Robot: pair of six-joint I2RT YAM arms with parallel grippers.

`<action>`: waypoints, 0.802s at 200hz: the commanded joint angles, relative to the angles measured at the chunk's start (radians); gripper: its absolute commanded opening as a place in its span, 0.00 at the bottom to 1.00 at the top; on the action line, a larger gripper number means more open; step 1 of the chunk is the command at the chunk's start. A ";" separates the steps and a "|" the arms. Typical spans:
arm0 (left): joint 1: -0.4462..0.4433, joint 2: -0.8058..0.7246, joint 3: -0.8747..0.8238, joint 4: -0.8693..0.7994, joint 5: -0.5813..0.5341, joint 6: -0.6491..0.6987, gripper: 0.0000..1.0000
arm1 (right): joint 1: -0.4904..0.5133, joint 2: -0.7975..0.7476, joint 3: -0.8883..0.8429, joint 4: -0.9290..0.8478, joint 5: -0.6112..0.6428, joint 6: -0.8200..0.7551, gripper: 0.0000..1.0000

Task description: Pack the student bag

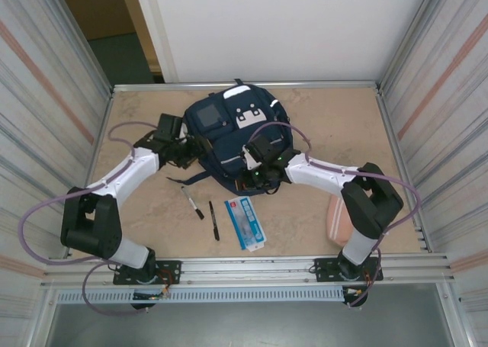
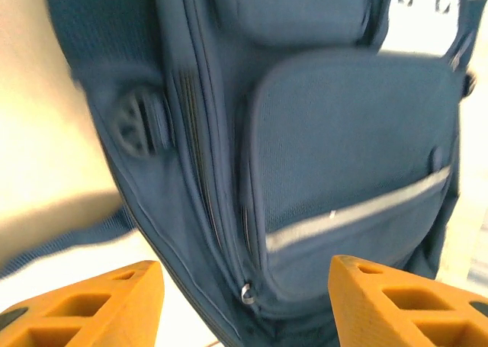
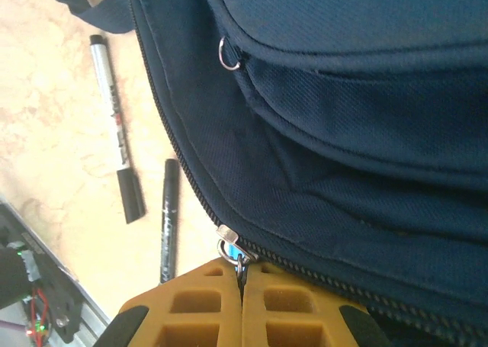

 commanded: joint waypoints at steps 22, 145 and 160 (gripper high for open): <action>-0.066 0.006 -0.097 0.059 -0.053 -0.157 0.58 | 0.009 0.040 0.056 0.061 -0.109 -0.009 0.00; -0.141 0.039 -0.155 0.231 -0.192 -0.187 0.00 | -0.042 0.014 -0.014 0.040 -0.141 -0.039 0.00; -0.103 0.036 -0.145 0.205 -0.165 -0.151 0.00 | -0.067 -0.016 -0.035 -0.025 -0.086 -0.085 0.00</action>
